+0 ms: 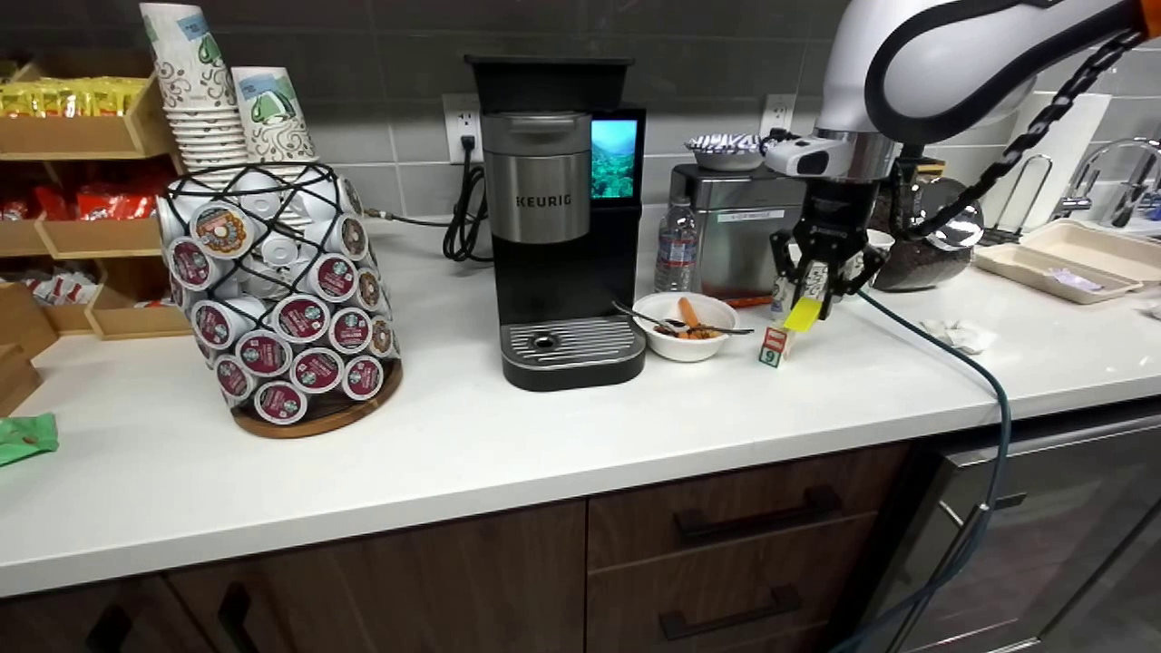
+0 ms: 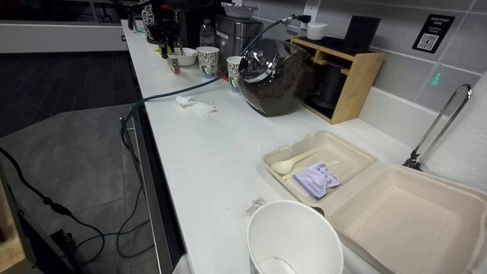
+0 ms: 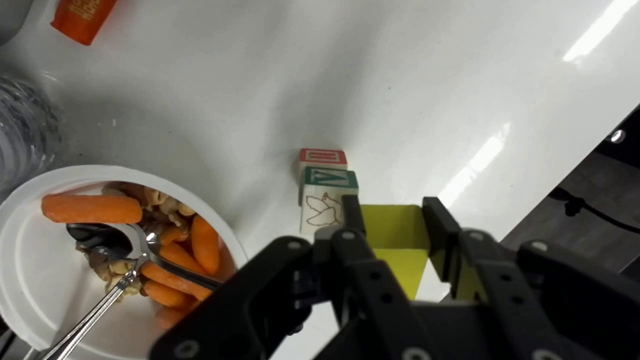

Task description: Pick up the yellow block on the right and put it on the letter blocks on the left

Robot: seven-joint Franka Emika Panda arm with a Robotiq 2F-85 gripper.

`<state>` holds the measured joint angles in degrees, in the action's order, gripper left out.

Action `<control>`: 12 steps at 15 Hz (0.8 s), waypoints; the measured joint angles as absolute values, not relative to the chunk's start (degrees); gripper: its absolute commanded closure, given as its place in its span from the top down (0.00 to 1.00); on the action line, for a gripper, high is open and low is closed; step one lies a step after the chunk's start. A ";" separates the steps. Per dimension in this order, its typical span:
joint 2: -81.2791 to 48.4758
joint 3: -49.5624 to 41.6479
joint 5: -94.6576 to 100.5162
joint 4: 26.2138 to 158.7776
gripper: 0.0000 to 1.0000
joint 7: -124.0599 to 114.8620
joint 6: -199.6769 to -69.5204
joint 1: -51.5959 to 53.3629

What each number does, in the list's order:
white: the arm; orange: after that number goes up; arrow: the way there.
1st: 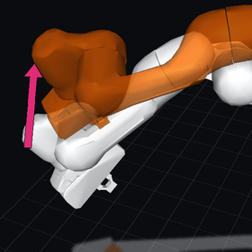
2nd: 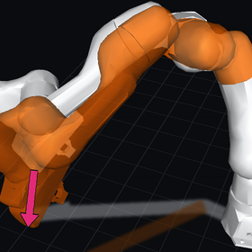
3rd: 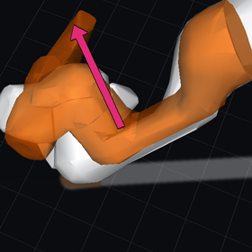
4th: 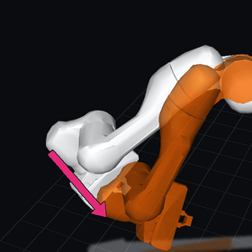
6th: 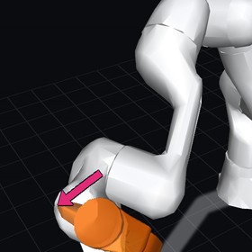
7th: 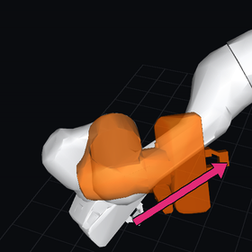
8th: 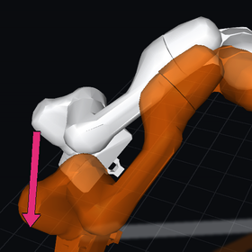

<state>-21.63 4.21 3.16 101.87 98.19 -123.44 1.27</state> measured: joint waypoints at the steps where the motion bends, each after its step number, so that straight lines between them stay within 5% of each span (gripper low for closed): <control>1: -22.09 4.27 3.16 101.46 0.09 98.01 -123.44 1.27; 12: -25.33 4.90 3.16 98.33 0.09 97.75 -123.47 1.26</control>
<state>-25.33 4.90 3.16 98.33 97.75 -123.47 1.26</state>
